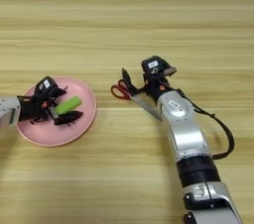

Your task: Move the objects on the table

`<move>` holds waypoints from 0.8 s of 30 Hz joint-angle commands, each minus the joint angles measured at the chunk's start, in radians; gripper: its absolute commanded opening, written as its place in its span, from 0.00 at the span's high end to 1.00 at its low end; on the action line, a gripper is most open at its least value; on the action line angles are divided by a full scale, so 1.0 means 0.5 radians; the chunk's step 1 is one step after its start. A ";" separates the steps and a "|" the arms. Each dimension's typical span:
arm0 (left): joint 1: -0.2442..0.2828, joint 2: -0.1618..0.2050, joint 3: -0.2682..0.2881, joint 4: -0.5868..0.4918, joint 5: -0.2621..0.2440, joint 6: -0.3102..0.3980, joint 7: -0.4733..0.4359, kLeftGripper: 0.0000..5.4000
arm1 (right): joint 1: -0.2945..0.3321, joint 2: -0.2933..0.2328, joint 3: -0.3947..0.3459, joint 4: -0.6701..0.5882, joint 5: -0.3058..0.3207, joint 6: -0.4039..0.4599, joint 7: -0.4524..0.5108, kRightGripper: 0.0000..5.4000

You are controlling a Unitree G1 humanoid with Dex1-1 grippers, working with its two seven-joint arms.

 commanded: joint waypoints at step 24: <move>0.031 0.009 -0.009 0.031 0.051 0.053 0.010 0.45 | 0.021 -0.010 -0.041 -0.027 0.012 0.031 -0.007 0.00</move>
